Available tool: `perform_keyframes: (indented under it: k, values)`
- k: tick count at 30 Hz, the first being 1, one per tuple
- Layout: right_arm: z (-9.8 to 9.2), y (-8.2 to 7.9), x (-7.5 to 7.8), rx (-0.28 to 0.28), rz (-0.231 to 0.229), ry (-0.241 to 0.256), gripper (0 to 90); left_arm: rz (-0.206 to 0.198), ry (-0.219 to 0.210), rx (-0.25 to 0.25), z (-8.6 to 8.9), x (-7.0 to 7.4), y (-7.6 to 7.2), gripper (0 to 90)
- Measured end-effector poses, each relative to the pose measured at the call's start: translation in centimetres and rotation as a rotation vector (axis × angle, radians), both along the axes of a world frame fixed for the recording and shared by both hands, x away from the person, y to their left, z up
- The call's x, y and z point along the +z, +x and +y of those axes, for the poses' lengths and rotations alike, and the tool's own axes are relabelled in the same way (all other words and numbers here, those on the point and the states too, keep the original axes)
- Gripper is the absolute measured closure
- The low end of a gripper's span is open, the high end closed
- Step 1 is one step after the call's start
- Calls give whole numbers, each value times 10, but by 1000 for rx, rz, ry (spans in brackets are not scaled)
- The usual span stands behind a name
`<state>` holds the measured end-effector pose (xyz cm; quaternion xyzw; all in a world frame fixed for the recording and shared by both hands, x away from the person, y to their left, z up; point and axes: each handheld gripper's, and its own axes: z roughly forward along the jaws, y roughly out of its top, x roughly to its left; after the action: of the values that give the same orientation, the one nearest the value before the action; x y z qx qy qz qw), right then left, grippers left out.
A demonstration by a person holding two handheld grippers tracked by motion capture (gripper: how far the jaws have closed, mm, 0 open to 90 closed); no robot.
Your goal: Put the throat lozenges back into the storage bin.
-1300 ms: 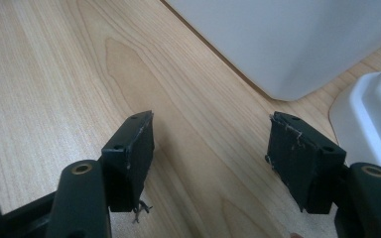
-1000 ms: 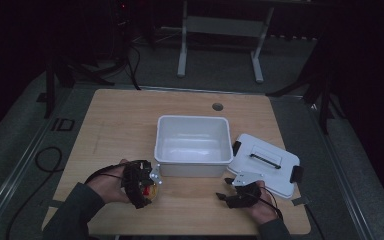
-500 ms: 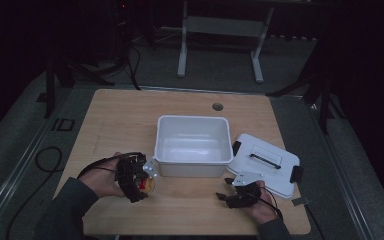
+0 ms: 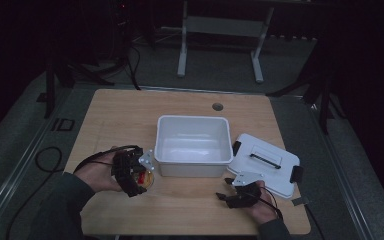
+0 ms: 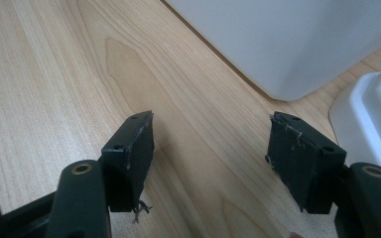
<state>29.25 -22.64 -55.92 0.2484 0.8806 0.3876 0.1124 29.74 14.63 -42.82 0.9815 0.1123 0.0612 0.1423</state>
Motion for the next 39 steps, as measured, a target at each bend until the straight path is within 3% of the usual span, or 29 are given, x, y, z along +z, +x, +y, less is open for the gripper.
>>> perform_keyframes:
  k: [27, 39]
  values:
    - [0, 0, 0, 1, 0, 0, 342, -20, -18, 0, -1, 29, 13, 208]
    - [0, 0, 0, 1, -1, 0, 341, -28, -3, -12, -8, 40, 23, 207]
